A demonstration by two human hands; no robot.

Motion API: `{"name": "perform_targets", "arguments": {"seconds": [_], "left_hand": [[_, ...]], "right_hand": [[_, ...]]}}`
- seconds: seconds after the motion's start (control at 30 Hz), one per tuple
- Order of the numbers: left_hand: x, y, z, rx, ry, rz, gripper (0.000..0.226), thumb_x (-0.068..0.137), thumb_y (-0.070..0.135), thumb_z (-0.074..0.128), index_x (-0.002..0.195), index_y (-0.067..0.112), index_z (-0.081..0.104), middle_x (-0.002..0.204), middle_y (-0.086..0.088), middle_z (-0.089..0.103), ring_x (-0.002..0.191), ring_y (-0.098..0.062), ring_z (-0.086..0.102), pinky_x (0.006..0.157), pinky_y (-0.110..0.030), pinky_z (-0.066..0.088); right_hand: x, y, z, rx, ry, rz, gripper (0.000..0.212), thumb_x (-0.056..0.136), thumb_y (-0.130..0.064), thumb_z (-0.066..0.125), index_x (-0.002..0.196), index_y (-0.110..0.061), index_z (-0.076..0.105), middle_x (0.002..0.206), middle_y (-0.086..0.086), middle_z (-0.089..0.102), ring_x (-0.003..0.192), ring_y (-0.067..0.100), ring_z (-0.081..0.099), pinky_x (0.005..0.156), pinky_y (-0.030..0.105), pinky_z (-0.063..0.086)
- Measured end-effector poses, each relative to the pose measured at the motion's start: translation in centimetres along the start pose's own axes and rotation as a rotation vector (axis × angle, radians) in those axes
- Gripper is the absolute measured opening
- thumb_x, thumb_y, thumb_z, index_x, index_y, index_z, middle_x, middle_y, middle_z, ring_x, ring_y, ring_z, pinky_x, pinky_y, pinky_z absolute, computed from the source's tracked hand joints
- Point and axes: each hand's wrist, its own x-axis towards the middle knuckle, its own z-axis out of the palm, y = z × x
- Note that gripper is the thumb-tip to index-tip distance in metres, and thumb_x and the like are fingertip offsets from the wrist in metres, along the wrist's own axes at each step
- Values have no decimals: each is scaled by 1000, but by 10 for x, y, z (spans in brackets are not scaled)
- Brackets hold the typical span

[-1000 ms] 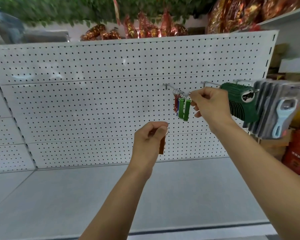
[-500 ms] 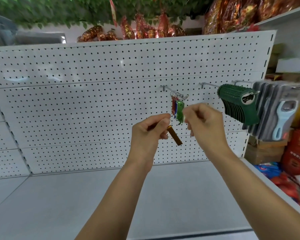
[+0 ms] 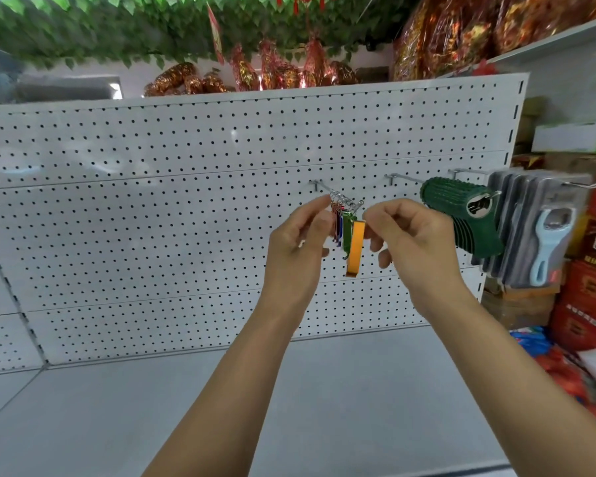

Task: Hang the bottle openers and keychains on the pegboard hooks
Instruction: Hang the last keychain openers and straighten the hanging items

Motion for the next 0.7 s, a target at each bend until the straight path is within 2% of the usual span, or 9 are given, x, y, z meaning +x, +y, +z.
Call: {"name": "perform_targets", "arguments": {"seconds": [0.1, 0.17, 0.23, 0.27, 0.37, 0.43, 0.53, 0.7], "left_hand": [[17, -10, -5, 121, -72, 9, 43, 99, 9, 43, 136, 30, 50, 136, 13, 55, 126, 1, 47, 100, -19, 40], [28, -18, -8, 240, -146, 2, 62, 94, -3, 37, 145, 32, 38, 148, 16, 42, 135, 4, 34, 105, -18, 31], [37, -25, -9, 349, -225, 19, 72, 91, -8, 35, 149, 35, 30, 155, 16, 30, 141, 2, 24, 110, -15, 27], [41, -26, -9, 391, -262, 29, 75, 90, -9, 34, 150, 35, 26, 157, 15, 25, 143, 0, 21, 112, -15, 26], [49, -31, -5, 477, -341, 45, 79, 89, -12, 35, 152, 34, 21, 160, 14, 16, 143, 5, 11, 120, -36, 18], [52, -35, -2, 526, -367, 69, 80, 88, -13, 36, 152, 33, 21, 161, 10, 14, 141, 8, 6, 120, -28, 12], [57, -41, 0, 590, -381, 122, 78, 88, -14, 36, 151, 30, 24, 160, 9, 18, 147, -2, 3, 111, -17, 8], [64, -48, 1, 631, -366, 182, 77, 86, -15, 38, 150, 26, 26, 160, 5, 19, 149, -11, 7, 111, -18, 9]], "right_hand": [[13, -6, 1, 17, 15, 60, 12, 87, -10, 65, 76, -6, 68, 63, 4, 63, 50, 11, 49, 41, 23, 41], [19, -6, 3, -17, 7, 102, 14, 88, -10, 63, 76, -8, 68, 65, 7, 64, 49, 9, 50, 42, 23, 41], [25, -5, 4, -56, 10, 131, 15, 89, -10, 61, 76, -7, 67, 66, 6, 65, 49, 9, 50, 43, 23, 41], [27, -4, 3, -70, 15, 137, 15, 89, -10, 60, 76, -6, 67, 65, 5, 65, 49, 9, 50, 43, 22, 41], [30, -1, 0, -103, 10, 146, 16, 89, -10, 60, 74, -7, 67, 61, 2, 64, 49, 9, 50, 43, 23, 41], [30, 3, 0, -130, -15, 153, 17, 89, -10, 61, 73, -9, 68, 61, 2, 64, 50, 10, 50, 44, 24, 41], [31, 8, 0, -165, -36, 169, 16, 89, -10, 62, 75, -10, 69, 63, 2, 65, 52, 10, 51, 45, 24, 41], [36, 16, 3, -194, -33, 167, 16, 91, -11, 61, 77, -12, 68, 64, 0, 66, 50, 7, 52, 46, 21, 42]]}}
